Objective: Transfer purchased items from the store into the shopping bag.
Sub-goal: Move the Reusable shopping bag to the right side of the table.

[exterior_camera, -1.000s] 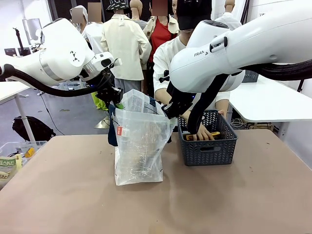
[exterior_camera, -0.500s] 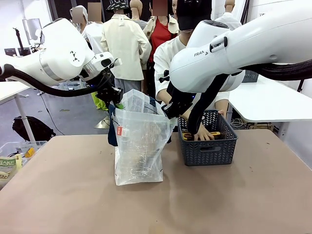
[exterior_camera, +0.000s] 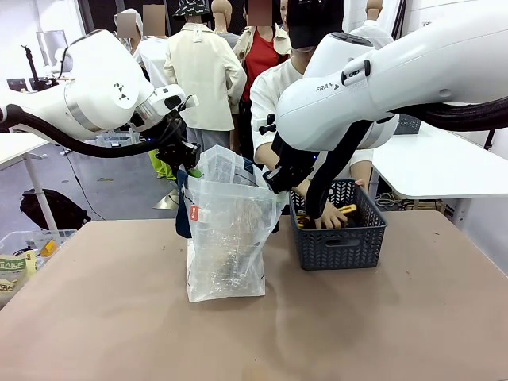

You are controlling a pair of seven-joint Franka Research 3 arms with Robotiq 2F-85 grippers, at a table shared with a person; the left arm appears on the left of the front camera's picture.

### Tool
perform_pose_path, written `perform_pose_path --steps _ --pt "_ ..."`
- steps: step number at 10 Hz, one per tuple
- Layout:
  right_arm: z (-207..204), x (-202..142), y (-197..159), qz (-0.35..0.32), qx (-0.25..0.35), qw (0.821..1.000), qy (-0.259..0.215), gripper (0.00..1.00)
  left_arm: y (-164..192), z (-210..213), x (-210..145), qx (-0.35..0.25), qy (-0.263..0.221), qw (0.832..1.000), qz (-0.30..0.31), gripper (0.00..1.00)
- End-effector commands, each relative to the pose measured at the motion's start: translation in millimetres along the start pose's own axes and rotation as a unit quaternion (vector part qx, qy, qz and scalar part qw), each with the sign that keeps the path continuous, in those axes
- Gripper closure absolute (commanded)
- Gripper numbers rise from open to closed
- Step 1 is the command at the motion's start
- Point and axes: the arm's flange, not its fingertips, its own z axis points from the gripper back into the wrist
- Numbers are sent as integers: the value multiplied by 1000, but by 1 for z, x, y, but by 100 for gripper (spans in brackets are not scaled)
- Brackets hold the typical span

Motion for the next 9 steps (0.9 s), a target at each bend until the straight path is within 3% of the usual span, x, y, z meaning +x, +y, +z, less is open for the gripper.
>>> perform_pose_path --steps 1,9 --pt "1 0 0 -1 1 1000 0 100 1 2 0 1 -1 1000 -2 100" --pt "1 0 0 -1 1 1000 0 100 1 2 0 1 -1 1000 -2 100"
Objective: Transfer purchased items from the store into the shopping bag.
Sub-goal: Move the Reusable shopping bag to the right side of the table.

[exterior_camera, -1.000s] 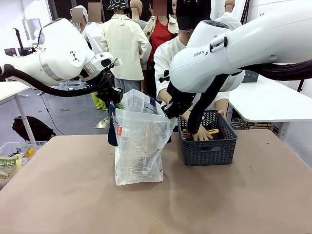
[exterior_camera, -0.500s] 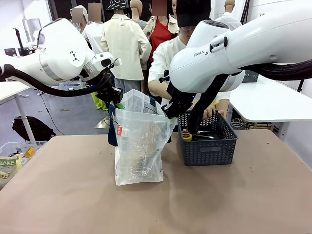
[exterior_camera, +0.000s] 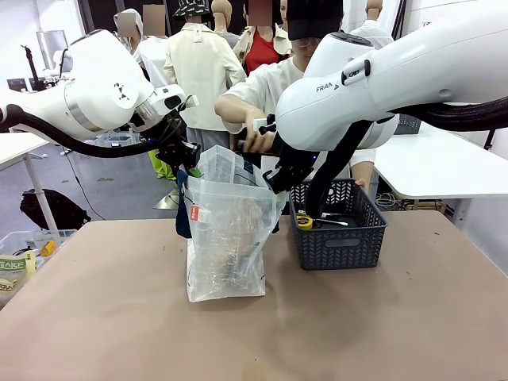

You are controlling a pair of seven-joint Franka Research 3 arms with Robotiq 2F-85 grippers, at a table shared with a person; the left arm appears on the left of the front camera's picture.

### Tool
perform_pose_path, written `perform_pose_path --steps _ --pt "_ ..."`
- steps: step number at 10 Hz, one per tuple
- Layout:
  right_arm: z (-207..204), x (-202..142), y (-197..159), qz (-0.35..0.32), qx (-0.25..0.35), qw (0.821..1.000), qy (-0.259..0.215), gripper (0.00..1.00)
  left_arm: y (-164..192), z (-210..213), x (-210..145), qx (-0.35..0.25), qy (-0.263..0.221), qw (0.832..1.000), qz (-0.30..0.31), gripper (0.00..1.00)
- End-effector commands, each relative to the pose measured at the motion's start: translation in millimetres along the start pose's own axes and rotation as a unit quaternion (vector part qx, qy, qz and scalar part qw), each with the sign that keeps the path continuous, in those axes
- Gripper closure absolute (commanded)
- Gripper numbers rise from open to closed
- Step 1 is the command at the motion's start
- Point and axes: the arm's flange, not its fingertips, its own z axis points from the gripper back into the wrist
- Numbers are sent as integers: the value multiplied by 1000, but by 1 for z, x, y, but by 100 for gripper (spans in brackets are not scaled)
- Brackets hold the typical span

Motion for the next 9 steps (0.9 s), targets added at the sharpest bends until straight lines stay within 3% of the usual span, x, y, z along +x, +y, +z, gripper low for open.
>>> perform_pose_path --steps 1,9 --pt "1 0 0 -1 1 1000 0 100 1 2 0 1 -1 1000 -2 100" --pt "1 0 0 -1 1 1000 0 100 1 2 0 1 -1 1000 -2 100"
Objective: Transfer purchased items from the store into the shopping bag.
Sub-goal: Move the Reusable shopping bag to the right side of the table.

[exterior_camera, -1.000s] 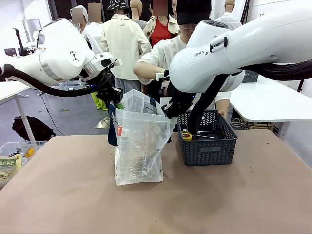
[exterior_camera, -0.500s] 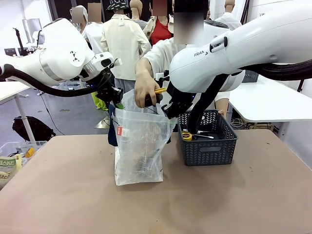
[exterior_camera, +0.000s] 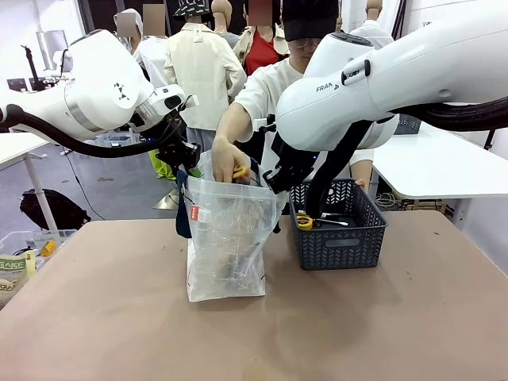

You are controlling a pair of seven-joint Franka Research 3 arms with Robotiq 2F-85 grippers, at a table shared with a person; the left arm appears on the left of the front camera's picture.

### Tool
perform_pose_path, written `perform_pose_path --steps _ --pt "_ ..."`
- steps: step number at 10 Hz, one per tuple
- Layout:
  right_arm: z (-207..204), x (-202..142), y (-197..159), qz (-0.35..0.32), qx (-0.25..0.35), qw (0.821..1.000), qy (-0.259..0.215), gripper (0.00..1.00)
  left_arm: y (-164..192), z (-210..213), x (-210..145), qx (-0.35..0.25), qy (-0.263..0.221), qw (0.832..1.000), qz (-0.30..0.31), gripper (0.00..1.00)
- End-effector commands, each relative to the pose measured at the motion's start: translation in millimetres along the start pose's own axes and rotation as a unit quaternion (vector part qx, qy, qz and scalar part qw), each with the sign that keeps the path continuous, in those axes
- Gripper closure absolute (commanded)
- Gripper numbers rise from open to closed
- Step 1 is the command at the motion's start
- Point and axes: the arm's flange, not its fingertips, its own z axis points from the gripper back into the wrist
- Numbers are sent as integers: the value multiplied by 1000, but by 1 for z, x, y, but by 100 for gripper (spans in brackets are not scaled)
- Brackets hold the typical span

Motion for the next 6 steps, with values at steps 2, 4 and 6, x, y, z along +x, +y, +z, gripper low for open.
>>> perform_pose_path --steps 2,4,6 --pt "1 0 0 -1 1 1000 0 100 1 2 0 1 -1 1000 -2 100" --pt "1 0 0 -1 1 1000 0 100 1 2 0 1 -1 1000 -2 100" --pt "1 0 0 -1 1 1000 0 100 1 2 0 1 -1 1000 -2 100"
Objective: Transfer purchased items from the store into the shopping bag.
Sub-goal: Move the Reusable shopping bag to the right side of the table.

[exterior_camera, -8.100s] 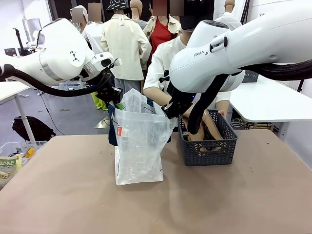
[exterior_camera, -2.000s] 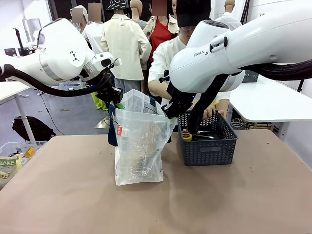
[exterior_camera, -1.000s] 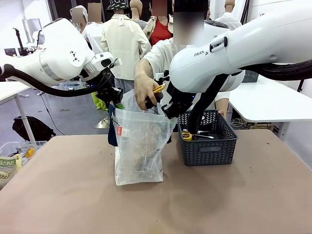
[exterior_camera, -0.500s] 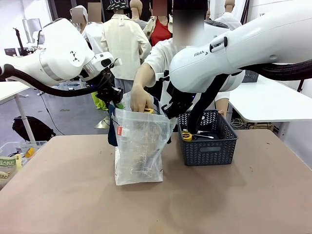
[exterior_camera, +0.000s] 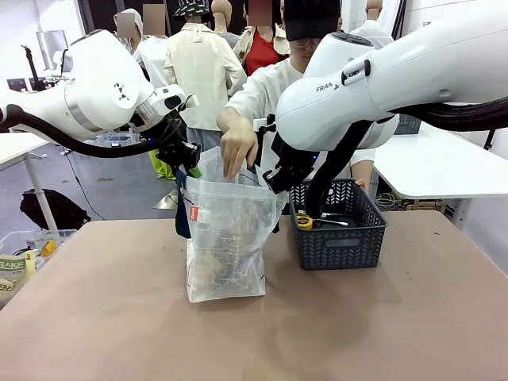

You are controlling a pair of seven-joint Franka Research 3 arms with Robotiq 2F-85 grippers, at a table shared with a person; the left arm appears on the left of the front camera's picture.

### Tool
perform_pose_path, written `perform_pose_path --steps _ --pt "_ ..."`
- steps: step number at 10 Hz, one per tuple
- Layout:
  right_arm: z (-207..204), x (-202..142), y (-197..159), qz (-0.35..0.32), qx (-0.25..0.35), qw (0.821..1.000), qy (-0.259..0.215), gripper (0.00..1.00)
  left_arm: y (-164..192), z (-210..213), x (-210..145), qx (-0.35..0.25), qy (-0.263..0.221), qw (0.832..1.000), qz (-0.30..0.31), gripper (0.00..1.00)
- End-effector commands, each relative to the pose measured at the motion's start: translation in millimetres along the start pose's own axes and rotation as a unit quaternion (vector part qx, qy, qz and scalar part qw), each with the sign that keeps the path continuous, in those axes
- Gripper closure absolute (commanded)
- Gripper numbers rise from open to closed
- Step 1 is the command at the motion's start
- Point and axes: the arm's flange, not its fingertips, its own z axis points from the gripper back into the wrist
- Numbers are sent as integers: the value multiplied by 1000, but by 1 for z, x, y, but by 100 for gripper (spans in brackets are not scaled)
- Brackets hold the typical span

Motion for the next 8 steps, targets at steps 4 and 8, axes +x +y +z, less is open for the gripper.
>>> perform_pose_path --steps 4,8 --pt "0 0 0 -1 1 1000 0 100 1 2 0 1 -2 1000 -2 100" --pt "0 0 0 -1 1 1000 0 100 1 2 0 1 -2 1000 -2 100"
